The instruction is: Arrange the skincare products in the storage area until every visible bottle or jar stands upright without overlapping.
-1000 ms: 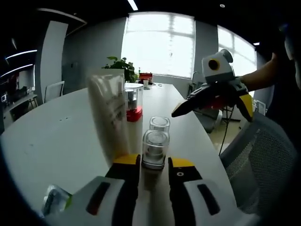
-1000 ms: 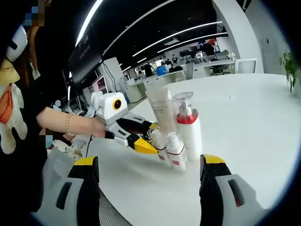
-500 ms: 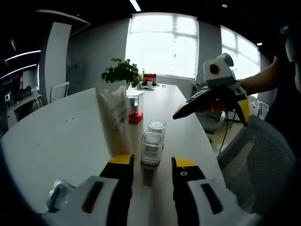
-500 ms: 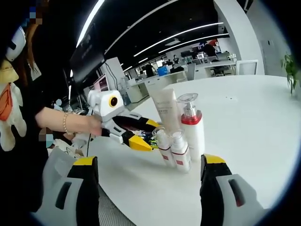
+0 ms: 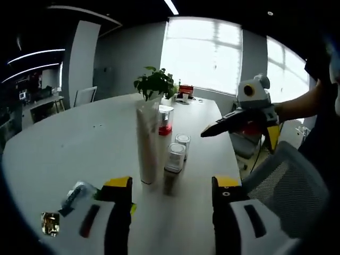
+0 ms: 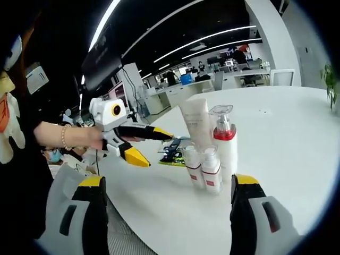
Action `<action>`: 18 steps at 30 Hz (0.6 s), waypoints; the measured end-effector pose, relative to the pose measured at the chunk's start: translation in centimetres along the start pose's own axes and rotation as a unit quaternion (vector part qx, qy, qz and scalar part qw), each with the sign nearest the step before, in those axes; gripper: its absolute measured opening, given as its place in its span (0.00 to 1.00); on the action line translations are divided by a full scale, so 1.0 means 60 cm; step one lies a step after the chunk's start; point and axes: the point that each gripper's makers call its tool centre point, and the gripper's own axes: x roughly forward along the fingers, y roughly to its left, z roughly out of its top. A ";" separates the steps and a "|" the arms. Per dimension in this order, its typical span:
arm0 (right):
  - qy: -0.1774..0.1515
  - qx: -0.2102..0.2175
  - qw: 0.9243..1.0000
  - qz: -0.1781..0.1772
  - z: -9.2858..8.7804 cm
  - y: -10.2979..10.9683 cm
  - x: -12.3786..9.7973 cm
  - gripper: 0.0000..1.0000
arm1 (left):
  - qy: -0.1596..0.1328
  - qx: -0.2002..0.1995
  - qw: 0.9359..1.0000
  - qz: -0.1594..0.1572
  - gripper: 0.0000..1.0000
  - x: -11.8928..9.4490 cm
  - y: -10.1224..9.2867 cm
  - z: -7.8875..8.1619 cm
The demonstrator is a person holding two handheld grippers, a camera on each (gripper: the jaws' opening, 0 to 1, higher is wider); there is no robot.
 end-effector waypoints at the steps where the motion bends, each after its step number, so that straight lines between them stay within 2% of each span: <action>1: -0.001 0.001 1.000 0.002 0.001 0.000 0.000 0.97 | -0.001 -0.002 1.000 0.006 0.63 -0.006 -0.002 0.000; 5: -0.004 -0.003 1.000 0.007 0.003 0.003 0.003 1.00 | -0.001 -0.010 1.000 0.026 0.68 -0.028 0.004 -0.005; 10: -0.002 -0.006 1.000 0.013 0.001 0.009 0.007 1.00 | -0.007 -0.023 0.999 0.047 0.71 -0.058 -0.007 0.000; 13: -0.003 -0.007 1.000 0.013 -0.001 0.011 0.007 1.00 | -0.014 -0.039 0.997 0.064 0.73 -0.081 -0.016 0.002; 15: -0.002 -0.007 1.000 0.013 -0.003 0.012 0.009 1.00 | -0.020 -0.053 0.996 0.071 0.75 -0.092 -0.011 0.000; 16: -0.002 -0.007 1.000 0.012 -0.004 0.012 0.009 1.00 | -0.026 -0.060 0.995 0.075 0.77 -0.096 -0.024 0.000; 18: 0.002 -0.005 1.000 0.013 -0.008 0.014 0.009 1.00 | -0.030 -0.071 0.993 0.085 0.81 -0.111 -0.025 -0.005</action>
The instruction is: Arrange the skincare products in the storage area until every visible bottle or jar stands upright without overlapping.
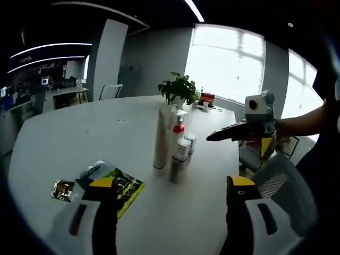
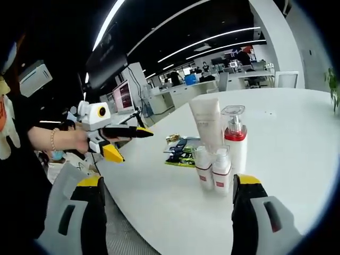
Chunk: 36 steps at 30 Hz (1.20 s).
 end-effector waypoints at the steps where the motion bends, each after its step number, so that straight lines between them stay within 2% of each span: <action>1: 0.000 -0.002 1.000 -0.001 -0.001 -0.001 0.000 1.00 | -0.001 -0.003 1.000 0.004 0.83 -0.005 0.001 -0.001; 2: -0.001 -0.003 1.000 -0.001 -0.001 0.000 -0.001 1.00 | -0.003 -0.005 1.000 0.014 0.83 -0.015 0.010 -0.005; 7: -0.005 -0.003 1.000 -0.007 -0.002 0.003 -0.006 1.00 | -0.017 -0.024 0.999 0.036 0.89 -0.044 0.011 -0.003; 12: -0.008 -0.002 1.000 -0.010 -0.005 0.001 -0.009 1.00 | -0.001 -0.055 0.997 0.054 0.94 -0.070 0.010 -0.020; 21: -0.013 0.003 1.000 -0.013 -0.015 0.013 -0.010 1.00 | 0.017 -0.072 0.994 0.082 0.99 -0.100 0.016 -0.046; 26: -0.014 0.002 1.000 -0.017 -0.023 0.027 -0.013 1.00 | 0.017 -0.071 0.994 0.085 0.99 -0.111 0.008 -0.050; 32: -0.018 0.010 1.000 -0.022 -0.029 0.027 -0.013 1.00 | 0.012 -0.075 0.993 0.089 0.99 -0.126 -0.010 -0.050; 36: -0.020 0.011 1.000 -0.019 -0.027 0.030 -0.013 1.00 | 0.014 -0.078 0.993 0.091 0.99 -0.128 -0.010 -0.054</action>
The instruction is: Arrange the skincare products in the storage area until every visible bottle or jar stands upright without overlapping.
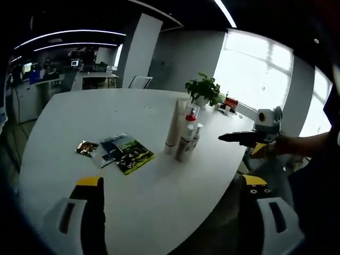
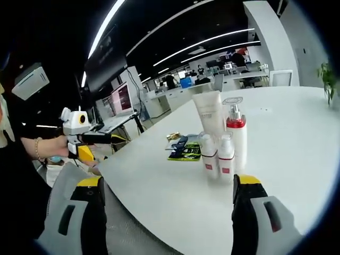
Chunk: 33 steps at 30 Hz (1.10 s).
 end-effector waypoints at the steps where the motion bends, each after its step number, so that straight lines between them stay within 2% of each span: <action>1: 0.001 -0.001 1.000 0.000 0.000 -0.001 0.000 1.00 | -0.002 -0.002 1.000 0.002 0.99 -0.001 0.001 0.001; 6: -0.001 0.000 1.000 0.001 0.000 -0.001 0.001 1.00 | -0.008 -0.010 1.000 0.007 0.99 0.001 -0.004 0.007; 15: -0.005 -0.003 1.000 -0.008 0.002 0.004 -0.010 1.00 | -0.006 -0.021 1.000 0.010 0.99 0.032 -0.019 0.010; 20: -0.004 -0.004 1.000 -0.017 0.000 -0.001 -0.010 1.00 | 0.002 -0.025 0.999 0.021 0.99 0.051 -0.006 0.008; 28: -0.009 0.004 1.000 -0.030 0.000 -0.012 -0.013 1.00 | 0.026 -0.038 0.997 0.061 0.99 0.090 0.025 0.004; 29: -0.007 0.004 1.000 -0.029 -0.001 -0.013 -0.013 1.00 | 0.039 -0.045 0.995 0.078 0.99 0.095 0.036 0.000; 31: -0.003 0.003 1.000 -0.029 -0.004 -0.013 -0.010 1.00 | 0.031 -0.054 0.995 0.079 0.99 0.111 0.040 0.010; 33: 0.000 0.001 1.000 -0.029 -0.004 -0.013 -0.009 1.00 | 0.041 -0.074 0.992 0.089 0.99 0.124 0.049 0.010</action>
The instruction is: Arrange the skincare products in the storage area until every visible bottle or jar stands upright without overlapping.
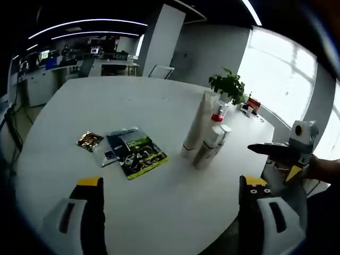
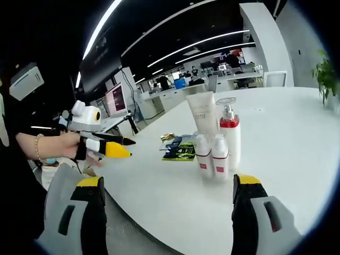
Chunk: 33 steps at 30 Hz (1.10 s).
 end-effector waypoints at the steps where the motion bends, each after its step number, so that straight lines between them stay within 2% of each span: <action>1: 0.000 0.000 1.000 0.000 0.000 0.000 0.000 1.00 | 0.000 0.002 1.000 0.001 0.99 0.007 0.003 0.001; 6: -0.001 0.009 1.000 -0.006 -0.001 -0.004 0.000 1.00 | 0.014 0.001 1.000 0.008 0.99 0.034 0.003 0.007; 10: 0.005 0.011 1.000 -0.003 -0.005 -0.003 0.002 1.00 | 0.027 0.008 0.999 0.022 0.99 0.070 0.024 0.009; 14: 0.011 0.012 1.000 -0.003 -0.008 -0.002 0.004 1.00 | 0.038 -0.003 0.998 0.049 0.99 0.082 0.033 0.009; 18: 0.012 0.017 1.000 -0.008 -0.010 -0.005 0.002 1.00 | 0.055 -0.006 0.995 0.079 0.99 0.123 0.062 0.009; 21: 0.015 0.022 1.000 -0.011 -0.012 -0.007 0.002 1.00 | 0.063 -0.008 0.993 0.098 0.99 0.135 0.077 0.007; 25: 0.019 0.027 0.999 -0.013 -0.016 -0.011 0.004 1.00 | 0.063 -0.006 0.990 0.124 0.98 0.154 0.093 0.012; 27: 0.020 0.028 0.999 -0.014 -0.019 -0.013 0.005 1.00 | 0.066 -0.005 0.989 0.131 0.98 0.178 0.102 0.013; 29: 0.021 0.030 0.999 -0.016 -0.018 -0.012 0.004 1.00 | 0.068 -0.006 0.988 0.135 0.97 0.181 0.097 0.017; 33: 0.022 0.035 0.999 -0.022 -0.021 -0.020 0.005 1.00 | 0.069 0.000 0.985 0.160 0.97 0.207 0.108 0.027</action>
